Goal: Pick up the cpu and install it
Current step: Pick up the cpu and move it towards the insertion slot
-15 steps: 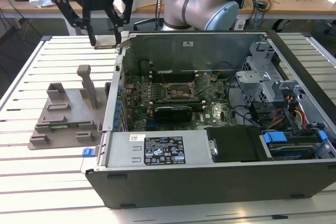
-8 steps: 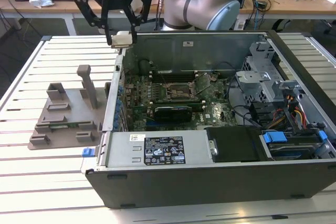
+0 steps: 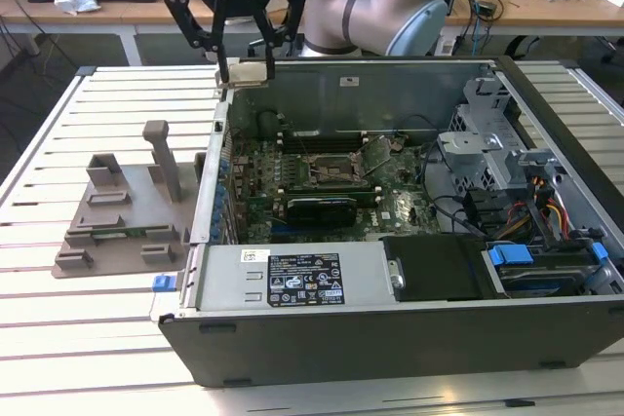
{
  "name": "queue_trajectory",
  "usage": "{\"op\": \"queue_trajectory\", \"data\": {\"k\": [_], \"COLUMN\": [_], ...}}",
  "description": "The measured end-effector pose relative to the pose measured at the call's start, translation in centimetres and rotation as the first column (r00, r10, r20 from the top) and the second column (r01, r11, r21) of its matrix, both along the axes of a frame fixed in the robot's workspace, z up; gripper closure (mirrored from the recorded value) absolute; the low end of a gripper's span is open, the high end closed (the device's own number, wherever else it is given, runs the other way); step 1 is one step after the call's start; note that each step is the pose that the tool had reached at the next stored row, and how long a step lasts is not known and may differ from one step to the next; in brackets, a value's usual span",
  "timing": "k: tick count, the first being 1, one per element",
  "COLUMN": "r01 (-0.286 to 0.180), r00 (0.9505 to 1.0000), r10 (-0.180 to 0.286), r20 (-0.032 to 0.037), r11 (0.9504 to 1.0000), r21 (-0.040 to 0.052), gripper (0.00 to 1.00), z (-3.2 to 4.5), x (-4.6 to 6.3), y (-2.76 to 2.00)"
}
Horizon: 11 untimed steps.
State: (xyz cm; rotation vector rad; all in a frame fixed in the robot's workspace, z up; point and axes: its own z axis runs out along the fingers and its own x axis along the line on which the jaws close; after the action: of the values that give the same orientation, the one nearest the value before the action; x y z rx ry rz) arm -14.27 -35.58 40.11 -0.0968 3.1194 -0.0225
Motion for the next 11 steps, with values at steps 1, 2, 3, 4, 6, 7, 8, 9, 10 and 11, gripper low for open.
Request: {"op": "queue_trajectory", "data": {"k": [1, 2, 3, 4, 6, 7, 8, 9, 10, 11], "r01": [0.0, 0.0, 0.0, 0.0, 0.0, 0.0, 0.0, 0.0, 0.0, 0.0], "r00": [1.0, 1.0, 1.0, 1.0, 1.0, 1.0, 1.0, 1.0, 1.0, 1.0], "r10": [0.0, 0.0, 0.0, 0.0, 0.0, 0.0, 0.0, 0.0, 0.0, 0.0], "r20": [-0.0002, -0.0008, -0.0016, -0.003, -0.0043, -0.0049, -0.0058, -0.0064, -0.0069, -0.0072], "r11": [1.0, 1.0, 1.0, 1.0, 1.0, 1.0, 1.0, 1.0, 1.0, 1.0], "r21": [0.0, 0.0001, 0.0, -0.0001, 0.0001, 0.0, -0.0001, 0.0001, 0.0001, 0.0], "gripper": [0.45, 0.45, 0.45, 0.45, 0.45, 0.45, 0.45, 0.45, 0.45, 0.45], "z": [0.0, -0.1, -0.3, -0.81, -1.45, -1.62, -1.9, -2.18, -2.37, -2.56], "x": [0.3, 0.7, 1.0, 1.6, 2.2, 2.3, 2.6, 3.0, 3.2, 3.4], "y": [0.02, 0.08, 0.14, 0.22, 0.32, 0.35, 0.42, 0.49, 0.53, 0.57]}}
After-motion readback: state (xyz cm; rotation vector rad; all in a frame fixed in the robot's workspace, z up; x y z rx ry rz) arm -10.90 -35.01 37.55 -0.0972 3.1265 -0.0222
